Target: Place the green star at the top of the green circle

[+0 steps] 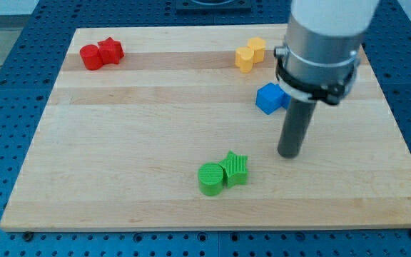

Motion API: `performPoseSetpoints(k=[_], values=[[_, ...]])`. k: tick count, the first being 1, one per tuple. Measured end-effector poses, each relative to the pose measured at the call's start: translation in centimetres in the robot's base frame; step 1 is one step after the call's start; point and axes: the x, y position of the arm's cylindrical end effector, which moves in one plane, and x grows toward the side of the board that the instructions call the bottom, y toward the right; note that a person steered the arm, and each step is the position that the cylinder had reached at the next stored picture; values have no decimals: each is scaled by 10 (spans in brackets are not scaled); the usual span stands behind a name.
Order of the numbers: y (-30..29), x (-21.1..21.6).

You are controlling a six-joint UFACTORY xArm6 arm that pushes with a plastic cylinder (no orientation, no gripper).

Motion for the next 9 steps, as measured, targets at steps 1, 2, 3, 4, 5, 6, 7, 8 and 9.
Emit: performPoseSetpoints(k=[1, 2, 3, 4, 5, 6, 7, 8, 9], values=[[-8, 43], [-13, 65], [-70, 59], [-108, 59], [-109, 59], [-98, 59], [-70, 59], [-79, 30], [-81, 9]])
